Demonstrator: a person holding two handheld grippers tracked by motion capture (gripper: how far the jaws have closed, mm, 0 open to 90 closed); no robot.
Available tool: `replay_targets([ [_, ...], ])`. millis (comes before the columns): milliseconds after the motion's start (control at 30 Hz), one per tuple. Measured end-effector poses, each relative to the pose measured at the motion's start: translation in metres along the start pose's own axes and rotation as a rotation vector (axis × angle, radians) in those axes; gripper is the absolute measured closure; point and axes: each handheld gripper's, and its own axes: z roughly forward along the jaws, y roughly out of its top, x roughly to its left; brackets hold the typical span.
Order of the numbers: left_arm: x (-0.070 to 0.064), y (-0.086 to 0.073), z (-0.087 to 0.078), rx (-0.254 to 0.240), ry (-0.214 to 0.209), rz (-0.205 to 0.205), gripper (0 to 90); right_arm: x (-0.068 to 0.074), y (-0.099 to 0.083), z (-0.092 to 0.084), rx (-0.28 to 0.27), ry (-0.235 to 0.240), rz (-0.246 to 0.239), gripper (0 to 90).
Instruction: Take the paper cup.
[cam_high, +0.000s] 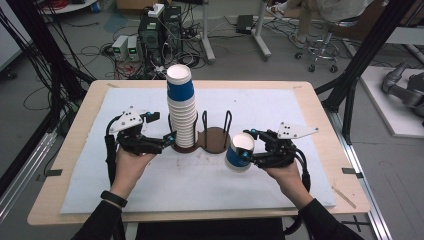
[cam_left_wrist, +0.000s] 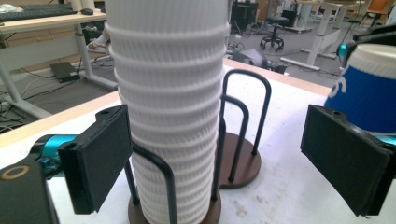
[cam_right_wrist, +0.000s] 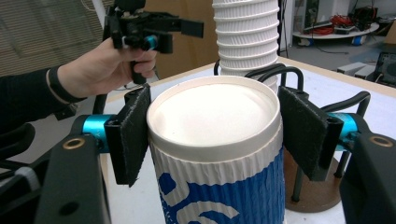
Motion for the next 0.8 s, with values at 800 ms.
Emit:
replay_targets([
  [800, -0.034, -0.043, -0.007, 0.039, -0.041, 0.027, 9.2, -0.008, -0.006, -0.003, 0.003, -0.025, 0.005, 30.4],
])
